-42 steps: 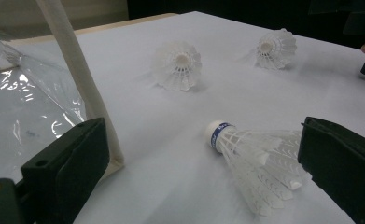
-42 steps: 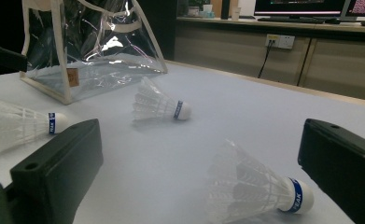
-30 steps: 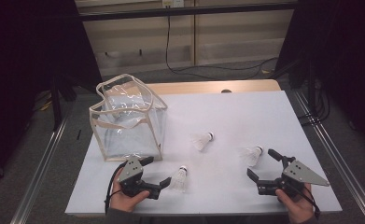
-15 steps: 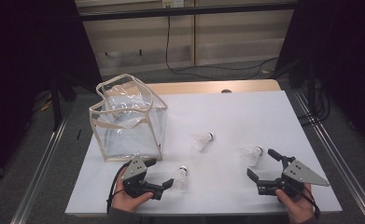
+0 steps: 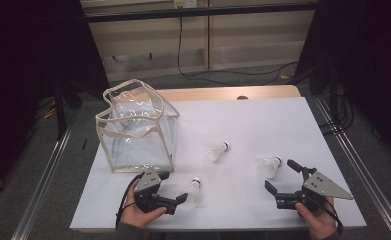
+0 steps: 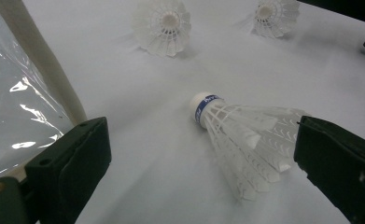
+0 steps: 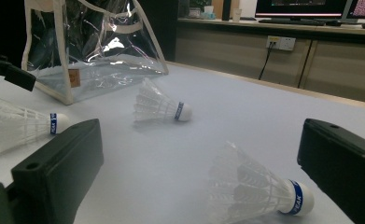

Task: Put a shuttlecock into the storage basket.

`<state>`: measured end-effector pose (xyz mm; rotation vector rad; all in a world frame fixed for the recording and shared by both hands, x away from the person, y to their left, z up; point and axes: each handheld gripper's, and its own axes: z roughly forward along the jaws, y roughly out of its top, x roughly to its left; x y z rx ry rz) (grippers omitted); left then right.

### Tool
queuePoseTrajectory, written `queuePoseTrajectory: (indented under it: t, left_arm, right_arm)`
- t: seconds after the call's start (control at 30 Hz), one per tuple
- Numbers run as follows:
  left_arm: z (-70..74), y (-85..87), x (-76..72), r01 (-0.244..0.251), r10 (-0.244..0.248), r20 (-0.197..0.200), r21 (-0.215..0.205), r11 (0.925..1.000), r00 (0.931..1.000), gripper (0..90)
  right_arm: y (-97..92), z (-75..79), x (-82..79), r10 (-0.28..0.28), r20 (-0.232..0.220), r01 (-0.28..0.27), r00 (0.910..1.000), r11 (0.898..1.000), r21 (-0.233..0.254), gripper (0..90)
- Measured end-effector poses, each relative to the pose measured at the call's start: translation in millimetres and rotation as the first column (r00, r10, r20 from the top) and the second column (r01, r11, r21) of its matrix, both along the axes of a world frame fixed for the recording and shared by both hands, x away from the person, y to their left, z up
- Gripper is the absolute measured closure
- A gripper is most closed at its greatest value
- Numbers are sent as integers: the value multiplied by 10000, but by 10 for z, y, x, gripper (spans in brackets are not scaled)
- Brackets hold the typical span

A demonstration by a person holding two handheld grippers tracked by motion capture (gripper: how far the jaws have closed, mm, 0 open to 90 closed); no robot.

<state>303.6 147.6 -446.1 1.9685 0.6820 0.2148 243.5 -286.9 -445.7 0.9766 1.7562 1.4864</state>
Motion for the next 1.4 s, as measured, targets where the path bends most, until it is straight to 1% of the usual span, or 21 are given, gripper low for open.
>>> queuePoseTrajectory:
  t: [0.07, 0.1, 0.13, 0.17, 0.2, 0.27, 0.33, 0.37, 0.4, 0.43, 0.47, 0.5, 0.7, 0.93, 1.03, 1.07, 1.2, 1.23, 1.27, 1.33, 1.4]
  left_arm:
    - [-6, -7, 0, 76, -76, -51, 11, 10000, 10000, 53]
    - [-4, -10, -1, 131, -130, -74, 126, 9998, 9999, 53]
    - [-9, -19, -4, 139, -138, -65, 125, 9998, 9999, 54]
    - [-7, -22, -5, 168, -166, -82, 266, 9995, 9998, 57]
    - [-9, -30, -7, 171, -168, -109, 318, 9993, 9998, 62]
    - [-8, -38, -8, 222, -214, -180, 498, 9985, 9996, 97]
    - [-13, -46, -5, 234, -220, -285, 505, 9985, 9994, 112]
    - [-15, -48, -4, 246, -231, -275, 539, 9982, 9994, 126]
    - [-17, -50, -3, 230, -214, -288, 552, 9982, 9994, 164]
    - [-18, -52, 0, 260, -243, -326, 541, 9982, 9992, 164]
    - [-16, -53, 1, 282, -265, -307, 580, 9979, 9992, 202]
    - [-10, -53, 0, 280, -260, -326, 646, 9975, 9991, 202]
    - [-10, -73, 8, 377, -346, -400, 791, 9962, 9986, 285]
    - [-13, -99, 26, 470, -424, -566, 820, 9955, 9975, 349]
    - [-7, -116, 30, 553, -498, -653, 851, 9948, 9966, 396]
    - [-8, -126, 29, 528, -477, -652, 791, 9955, 9967, 408]
    - [-12, -144, 39, 542, -483, -682, 880, 9946, 9965, 473]
    - [-17, -149, 40, 558, -498, -678, 888, 9945, 9965, 513]
    - [-19, -152, 38, 539, -474, -723, 908, 9944, 9963, 513]
    - [-22, -156, 42, 602, -534, -766, 899, 9941, 9956, 550]
    - [-27, -162, 44, 640, -561, -809, 986, 9931, 9951, 584]
  right_arm:
    - [-1, 1, -1, -8, -1, 8, 10000, 10000, 12, 2]
    - [-1, 1, -1, -8, -1, 8, 10000, 10000, 12, 2]
    - [-2, 1, -1, -12, -4, 12, 10000, 10000, 13, 2]
    - [-2, 0, 0, 4, 8, -4, 10000, 10000, 21, 2]
    - [-1, 1, -1, -7, 3, 7, 10000, 10000, 11, 2]
    - [-1, 1, -1, 4, 3, -4, 10000, 10000, 6, 2]
    - [0, 2, -2, 12, 7, -12, 10000, 10000, 12, 2]
    - [-1, 2, -1, 24, 21, -25, 10000, 10000, 16, 2]
    - [-2, 2, 0, 4, 15, -4, 10000, 10000, -1, 2]
    - [-2, 2, 0, 4, 15, -4, 10000, 10000, -1, 2]
    - [-2, 1, 1, 0, 2, 0, 10000, 10000, 0, 2]
    - [-1, 0, 1, -1, 2, 1, 10000, 10000, -4, 2]
    - [0, 2, 0, 21, 10, -21, 10000, 10000, 3, 3]
    - [-3, 2, 0, 24, 23, -24, 10000, 10000, 8, 3]
    - [-3, 3, 0, 20, 24, -20, 10000, 10000, -3, 3]
    - [-4, 3, 2, 21, 42, -21, 10000, 10000, -21, 3]
    - [-5, 3, 3, 23, 38, -22, 10000, 10000, -7, 3]
    - [-3, 3, 1, 6, 12, -6, 10000, 10000, 39, 3]
    - [-3, 3, 1, 6, 12, -6, 10000, 10000, 39, 3]
    - [-5, 2, 0, 13, 7, -13, 10000, 10000, 28, 3]
    - [-6, 4, -1, 22, 9, -22, 10000, 10000, 48, 4]
